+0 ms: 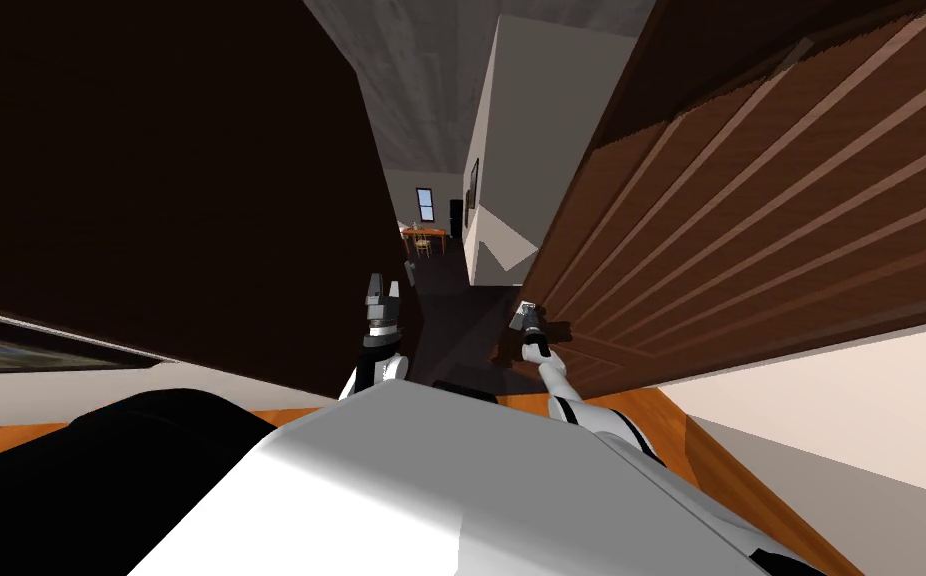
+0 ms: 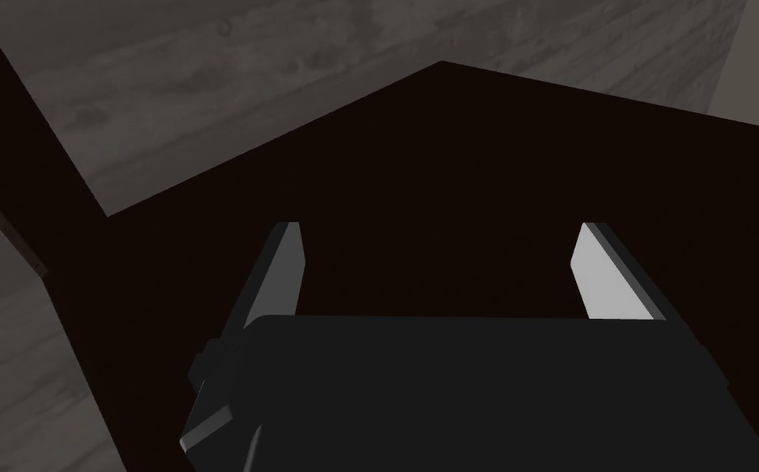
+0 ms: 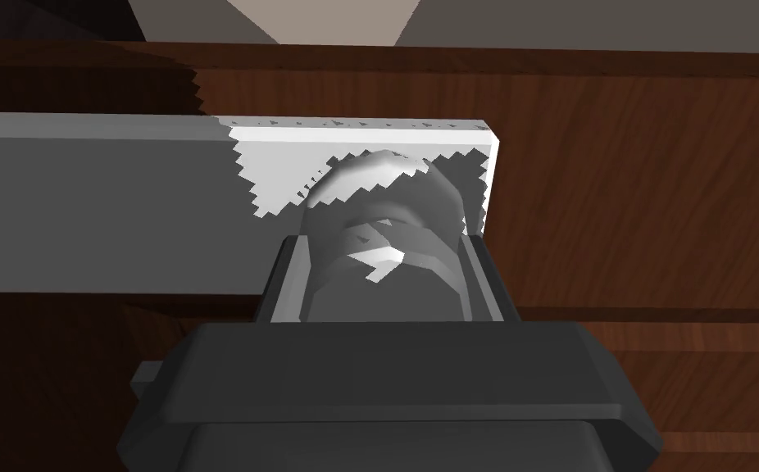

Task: Push the door open

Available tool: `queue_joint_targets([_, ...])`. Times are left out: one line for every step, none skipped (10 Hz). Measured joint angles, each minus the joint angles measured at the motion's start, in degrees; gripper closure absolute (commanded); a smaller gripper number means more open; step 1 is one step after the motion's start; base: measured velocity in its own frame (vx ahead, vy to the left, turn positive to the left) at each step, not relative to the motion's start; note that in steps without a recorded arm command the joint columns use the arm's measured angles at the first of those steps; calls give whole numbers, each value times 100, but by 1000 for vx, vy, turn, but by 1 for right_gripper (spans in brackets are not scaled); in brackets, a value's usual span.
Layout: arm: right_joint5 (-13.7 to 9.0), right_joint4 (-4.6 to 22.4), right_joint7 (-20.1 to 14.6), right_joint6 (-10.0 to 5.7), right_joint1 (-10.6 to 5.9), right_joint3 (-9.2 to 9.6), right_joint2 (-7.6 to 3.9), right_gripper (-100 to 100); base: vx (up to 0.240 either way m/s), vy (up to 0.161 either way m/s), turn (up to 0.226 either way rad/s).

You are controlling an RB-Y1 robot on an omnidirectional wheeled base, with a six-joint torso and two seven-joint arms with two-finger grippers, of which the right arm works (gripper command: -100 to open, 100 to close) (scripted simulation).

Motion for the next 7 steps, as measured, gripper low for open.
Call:
queue_joint_targets([-15,-162,47,82,87,-76,10,100,183,131,-115])
queue_joint_targets([-34,-155,116,112,98,-163,24,100,203,138,-85])
queue_joint_targets([-58,-49,116,111,62,-218,-35,100,179,144,-72])
queue_joint_targets([-80,-43,107,125,63,-279,-92,100,197,116,-83])
queue_joint_targets([-99,-14,145,106,60,-362,-103,100,175,101,-54])
queue_joint_targets([-120,114,181,36,-1,-436,-130,100,167,121,-46])
queue_joint_targets([-135,1,209,52,75,-498,-146,100,178,103,-72])
